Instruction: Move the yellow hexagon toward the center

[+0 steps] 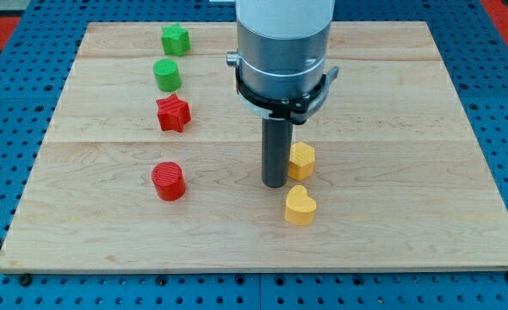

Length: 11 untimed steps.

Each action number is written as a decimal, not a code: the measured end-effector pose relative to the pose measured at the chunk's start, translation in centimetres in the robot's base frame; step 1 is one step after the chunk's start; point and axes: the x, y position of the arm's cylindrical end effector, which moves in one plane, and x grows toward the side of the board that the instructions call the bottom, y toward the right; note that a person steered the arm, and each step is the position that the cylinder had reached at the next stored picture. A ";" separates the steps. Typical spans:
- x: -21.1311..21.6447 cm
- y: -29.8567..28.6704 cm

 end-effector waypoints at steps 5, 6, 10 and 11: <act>-1.3 2.6; -2.4 2.7; -4.9 4.1; -3.1 5.8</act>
